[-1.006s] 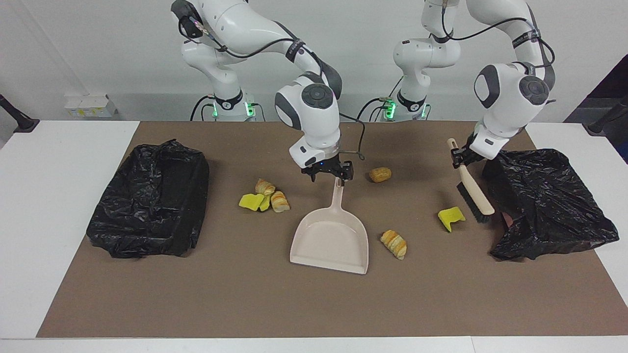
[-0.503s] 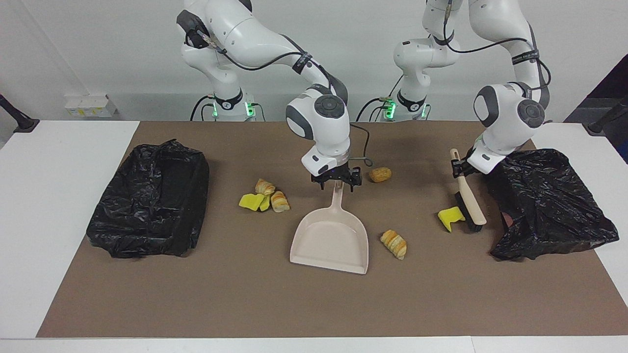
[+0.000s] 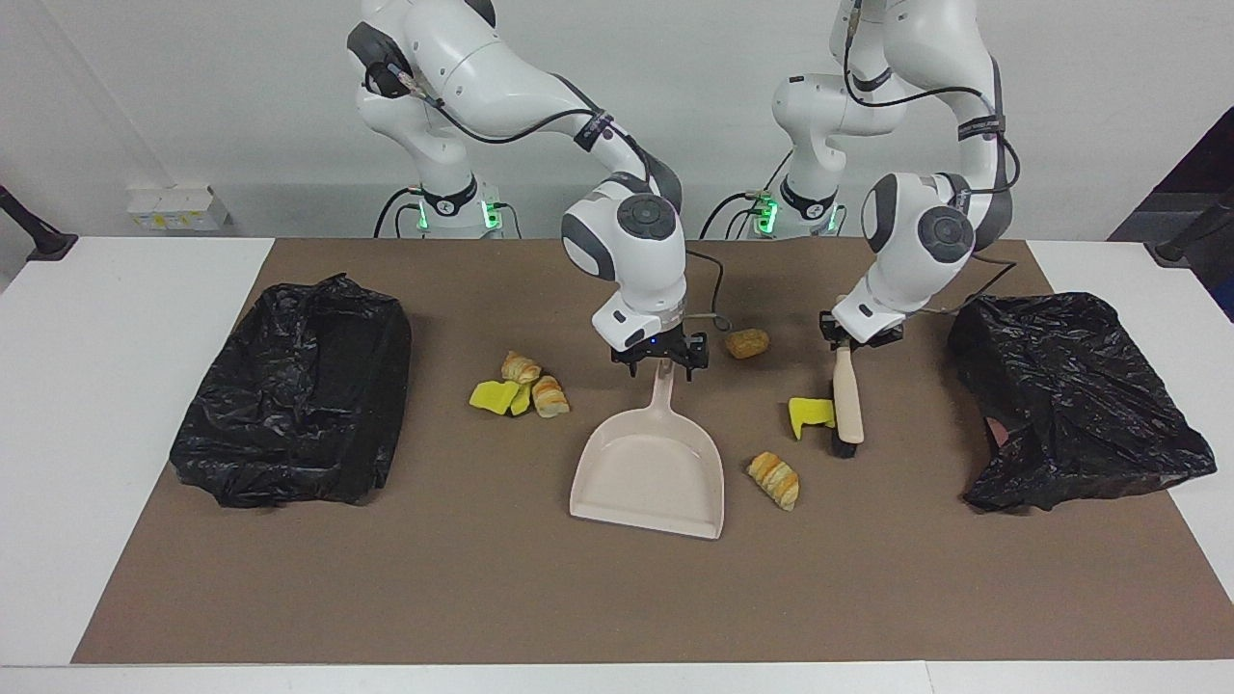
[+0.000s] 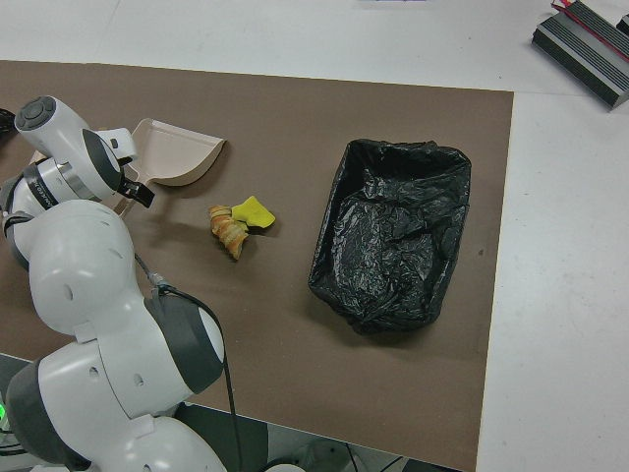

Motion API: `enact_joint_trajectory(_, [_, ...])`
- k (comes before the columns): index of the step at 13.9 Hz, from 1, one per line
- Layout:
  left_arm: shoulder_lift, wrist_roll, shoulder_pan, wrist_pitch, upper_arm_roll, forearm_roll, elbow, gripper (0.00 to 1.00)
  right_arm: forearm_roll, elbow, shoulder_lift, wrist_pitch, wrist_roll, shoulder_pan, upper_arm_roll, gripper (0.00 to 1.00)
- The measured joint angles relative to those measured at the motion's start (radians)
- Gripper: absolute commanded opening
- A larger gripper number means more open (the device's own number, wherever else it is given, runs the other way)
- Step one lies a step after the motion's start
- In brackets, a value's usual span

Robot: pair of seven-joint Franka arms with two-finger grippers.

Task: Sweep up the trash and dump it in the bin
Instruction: 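Lift the brush with the left gripper while the right gripper grasps the dustpan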

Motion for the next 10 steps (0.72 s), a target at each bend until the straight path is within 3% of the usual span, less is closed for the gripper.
enact_joint_trajectory(1, [-0.002,0.000,-0.034,0.000,-0.001,0.000,-0.003,0.00,-0.002,-0.004,0.000,0.002,-0.001,0.001,0.000,0.25])
enact_joint_trajectory(2, [-0.004,-0.002,-0.064,-0.005,-0.001,0.000,-0.006,0.00,-0.008,-0.004,0.000,0.002,-0.002,0.003,0.000,0.23])
enact_joint_trajectory(4, [-0.010,-0.005,-0.114,-0.032,-0.002,-0.001,-0.006,0.00,-0.029,-0.002,0.000,0.001,-0.002,0.003,0.001,0.00])
enact_joint_trajectory(10, [-0.011,0.000,-0.114,-0.105,0.016,0.003,0.055,0.00,-0.034,0.004,-0.020,-0.053,-0.020,-0.005,0.001,0.00])
